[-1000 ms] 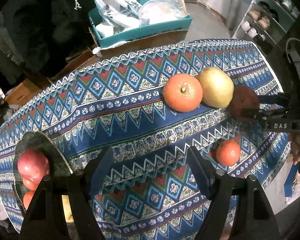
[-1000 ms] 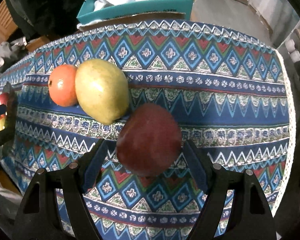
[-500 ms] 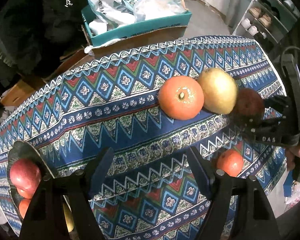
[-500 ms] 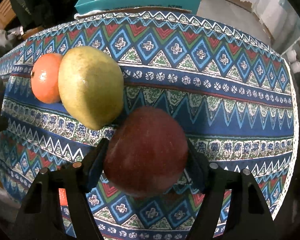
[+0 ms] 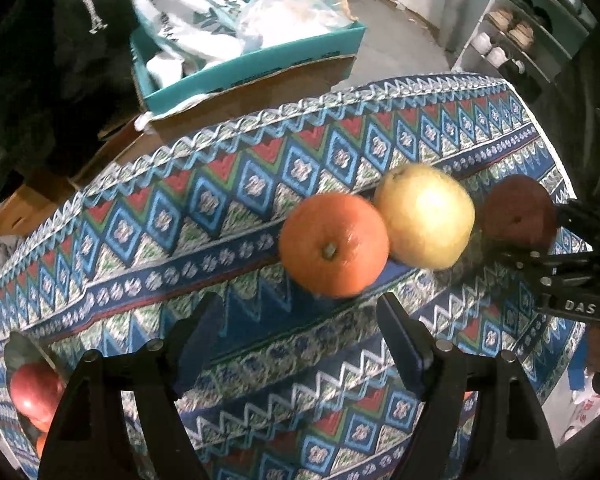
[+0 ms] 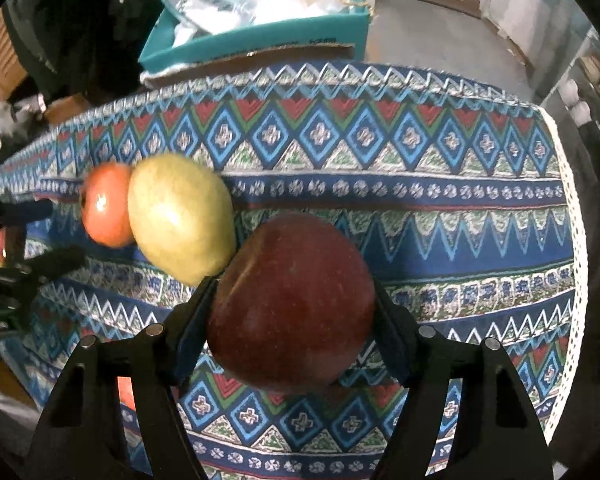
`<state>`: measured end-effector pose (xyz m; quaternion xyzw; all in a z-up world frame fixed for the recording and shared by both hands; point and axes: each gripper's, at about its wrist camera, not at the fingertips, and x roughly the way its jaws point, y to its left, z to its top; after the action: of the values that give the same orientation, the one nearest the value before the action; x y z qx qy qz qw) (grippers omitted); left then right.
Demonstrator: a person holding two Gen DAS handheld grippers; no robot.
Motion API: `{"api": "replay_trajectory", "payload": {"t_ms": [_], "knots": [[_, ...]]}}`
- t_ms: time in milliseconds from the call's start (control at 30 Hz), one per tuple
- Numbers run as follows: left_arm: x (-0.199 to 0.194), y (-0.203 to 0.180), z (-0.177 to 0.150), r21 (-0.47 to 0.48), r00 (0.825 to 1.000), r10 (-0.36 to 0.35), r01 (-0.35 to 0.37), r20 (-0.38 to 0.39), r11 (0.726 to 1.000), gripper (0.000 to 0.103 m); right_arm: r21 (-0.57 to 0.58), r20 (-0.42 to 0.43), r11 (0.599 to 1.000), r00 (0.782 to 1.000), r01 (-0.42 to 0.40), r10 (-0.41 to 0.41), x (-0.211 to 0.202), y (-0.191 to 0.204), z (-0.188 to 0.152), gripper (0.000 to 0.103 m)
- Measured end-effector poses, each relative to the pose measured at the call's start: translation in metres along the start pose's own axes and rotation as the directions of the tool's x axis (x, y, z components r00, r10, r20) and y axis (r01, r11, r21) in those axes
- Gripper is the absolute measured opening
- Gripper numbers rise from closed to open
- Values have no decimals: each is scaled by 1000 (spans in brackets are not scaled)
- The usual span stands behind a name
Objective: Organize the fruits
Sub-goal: 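Grasp a red apple with the right tool while the left tool grasps an orange, then carry the red apple with the right tool while the left tool carries the orange to the bowl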
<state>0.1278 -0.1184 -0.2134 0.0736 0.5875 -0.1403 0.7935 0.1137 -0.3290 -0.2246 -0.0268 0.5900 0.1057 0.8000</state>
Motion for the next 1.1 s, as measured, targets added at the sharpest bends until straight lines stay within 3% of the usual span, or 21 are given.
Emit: {"api": "replay_trajectory", "payload": {"t_ms": [533,667,767,1100], "knots": [[36,-23,28,188,999,28,-24,-20,982,81,61,24,997,998,-54,53,-14,-13,6,74],[42,-19,29,178,999,-3,9,-34,984,80,57,23,997,998,-56,54,-13,-12,7,74],[46,-19,27,173,998,-49,57,-49,983,69,56,22,997,998,-56,55,-13,-12,7,74],[43,-22,24,163,1000,-21,23,-14,986,68,40,24,998,998,-51,50,-12,-6,6,74]]}}
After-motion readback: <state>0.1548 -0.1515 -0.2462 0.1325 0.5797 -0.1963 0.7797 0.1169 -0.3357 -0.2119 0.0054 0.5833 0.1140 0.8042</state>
